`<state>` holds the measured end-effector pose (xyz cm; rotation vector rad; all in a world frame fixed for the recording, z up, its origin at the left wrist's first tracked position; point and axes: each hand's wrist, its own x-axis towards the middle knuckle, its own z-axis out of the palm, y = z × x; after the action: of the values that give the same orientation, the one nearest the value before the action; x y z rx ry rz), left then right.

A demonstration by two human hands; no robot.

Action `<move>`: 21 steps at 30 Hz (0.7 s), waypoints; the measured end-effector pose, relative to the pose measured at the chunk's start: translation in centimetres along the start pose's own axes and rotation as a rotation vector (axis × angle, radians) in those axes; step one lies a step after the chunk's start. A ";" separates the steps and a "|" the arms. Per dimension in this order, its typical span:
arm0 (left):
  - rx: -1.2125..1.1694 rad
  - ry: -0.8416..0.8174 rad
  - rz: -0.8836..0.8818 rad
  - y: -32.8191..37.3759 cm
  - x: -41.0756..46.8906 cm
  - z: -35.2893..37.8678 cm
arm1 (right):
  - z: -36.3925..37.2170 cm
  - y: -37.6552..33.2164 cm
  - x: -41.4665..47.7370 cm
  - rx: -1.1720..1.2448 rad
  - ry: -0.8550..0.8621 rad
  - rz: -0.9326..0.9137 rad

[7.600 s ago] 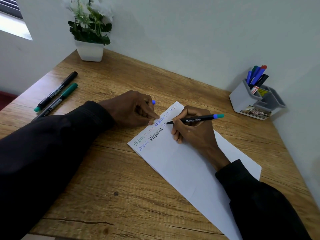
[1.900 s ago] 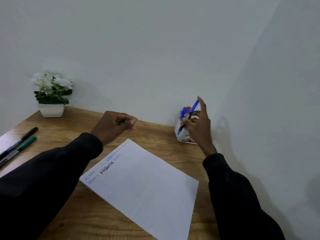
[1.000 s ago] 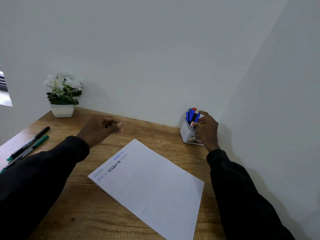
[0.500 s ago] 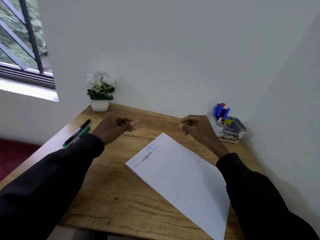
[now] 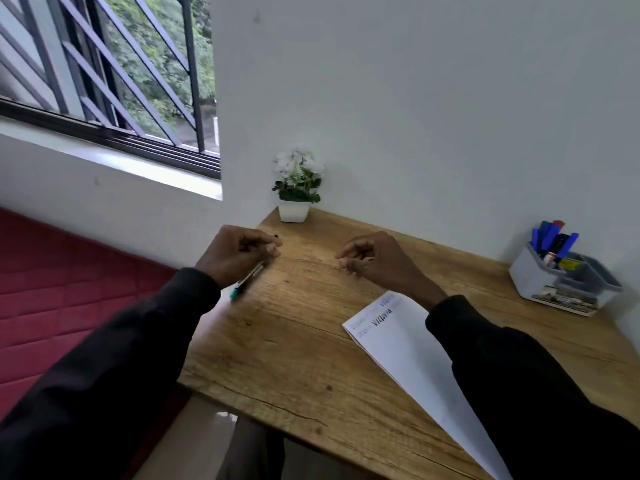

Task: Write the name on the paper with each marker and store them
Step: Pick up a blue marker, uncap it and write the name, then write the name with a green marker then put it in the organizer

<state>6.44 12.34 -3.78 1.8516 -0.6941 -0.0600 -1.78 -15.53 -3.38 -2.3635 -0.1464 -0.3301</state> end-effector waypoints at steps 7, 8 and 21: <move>-0.001 0.096 -0.077 -2.0 -0.9 -2.9 | 4.7 -2.2 3.7 -0.185 -0.108 -0.158; 0.000 0.104 -0.078 -2.2 -1.0 -3.1 | 5.3 -2.6 4.0 -0.209 -0.131 -0.183; -0.023 0.143 -0.103 -3.3 -1.8 -3.8 | 9.9 -4.7 5.8 -0.390 -0.317 -0.329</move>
<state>7.75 17.14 -5.68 1.8489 -0.4975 -0.0023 4.79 -5.20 -5.61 -2.7666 -0.6801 -0.1424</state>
